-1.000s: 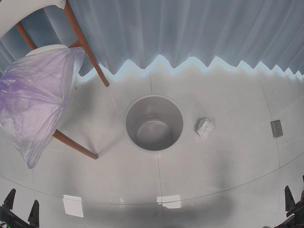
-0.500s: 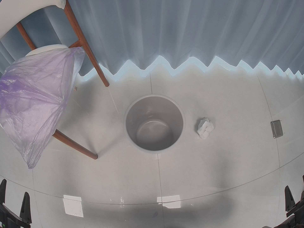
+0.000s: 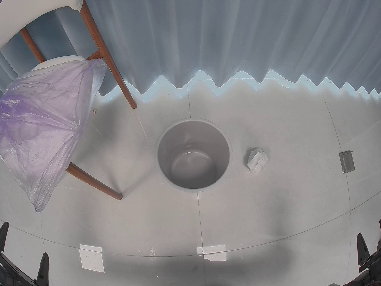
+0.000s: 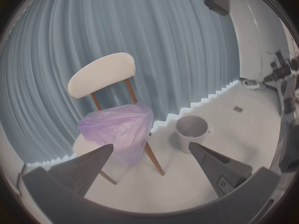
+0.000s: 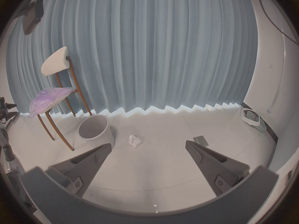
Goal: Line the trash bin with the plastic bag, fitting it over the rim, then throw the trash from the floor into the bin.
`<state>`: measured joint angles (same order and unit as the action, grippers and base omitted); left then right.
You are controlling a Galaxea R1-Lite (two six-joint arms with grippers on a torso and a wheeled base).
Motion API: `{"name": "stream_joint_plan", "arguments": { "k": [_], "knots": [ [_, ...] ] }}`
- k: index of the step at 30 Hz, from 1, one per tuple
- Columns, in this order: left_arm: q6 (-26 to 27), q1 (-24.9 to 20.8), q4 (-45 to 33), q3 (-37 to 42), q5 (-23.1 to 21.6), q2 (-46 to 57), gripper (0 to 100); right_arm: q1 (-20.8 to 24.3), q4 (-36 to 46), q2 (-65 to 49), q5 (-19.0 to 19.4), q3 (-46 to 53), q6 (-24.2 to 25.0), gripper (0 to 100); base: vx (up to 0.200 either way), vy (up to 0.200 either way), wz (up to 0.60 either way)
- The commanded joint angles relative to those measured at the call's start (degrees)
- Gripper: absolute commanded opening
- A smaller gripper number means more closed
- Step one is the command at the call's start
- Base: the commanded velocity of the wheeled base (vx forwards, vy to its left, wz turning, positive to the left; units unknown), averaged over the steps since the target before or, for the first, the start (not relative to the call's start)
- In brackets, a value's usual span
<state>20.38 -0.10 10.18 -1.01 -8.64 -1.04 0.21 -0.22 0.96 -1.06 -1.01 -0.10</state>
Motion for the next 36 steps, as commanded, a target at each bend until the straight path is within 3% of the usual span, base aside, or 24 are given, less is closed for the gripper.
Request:
{"name": "stream_joint_plan", "arguments": {
  "k": [1,3,5,8,18,30,35,36],
  "knots": [
    [6.69,0.01,-0.25,1.01,-0.76,1.04,100,-0.03,-0.04,-0.88,0.01,1.01,0.10,100,0.000,0.000,0.00],
    [9.50,0.01,-0.07,1.01,-1.38,1.04,100,-0.03,-0.13,-0.88,0.01,1.01,0.01,100,0.000,0.000,0.00],
    [15.21,0.01,0.28,0.57,-7.79,1.04,100,-0.03,-0.04,-0.88,0.01,1.01,-0.08,100,0.000,0.000,0.00],
    [15.83,0.01,-0.16,-0.83,-10.78,1.04,100,-0.03,-0.13,-0.88,0.01,1.01,-0.08,100,0.000,0.000,0.00],
    [10.20,4.14,-6.40,-11.64,-9.99,-8.54,100,-0.03,-0.13,-0.88,0.01,1.01,-0.08,100,0.000,0.000,0.00],
    [11.70,4.32,-6.14,-20.26,-10.52,-30.60,100,-0.12,-0.13,-0.79,0.01,1.01,0.01,100,0.000,0.000,0.00],
    [13.28,-0.52,-6.14,-25.09,-10.34,-40.54,100,-0.12,-0.13,-0.88,-0.08,1.01,0.19,100,0.000,0.000,0.00],
    [13.37,-4.30,-6.05,-26.94,-9.73,-43.52,100,-0.12,-0.13,-0.88,-0.08,1.01,0.27,100,0.000,0.000,0.00]
  ]
}}
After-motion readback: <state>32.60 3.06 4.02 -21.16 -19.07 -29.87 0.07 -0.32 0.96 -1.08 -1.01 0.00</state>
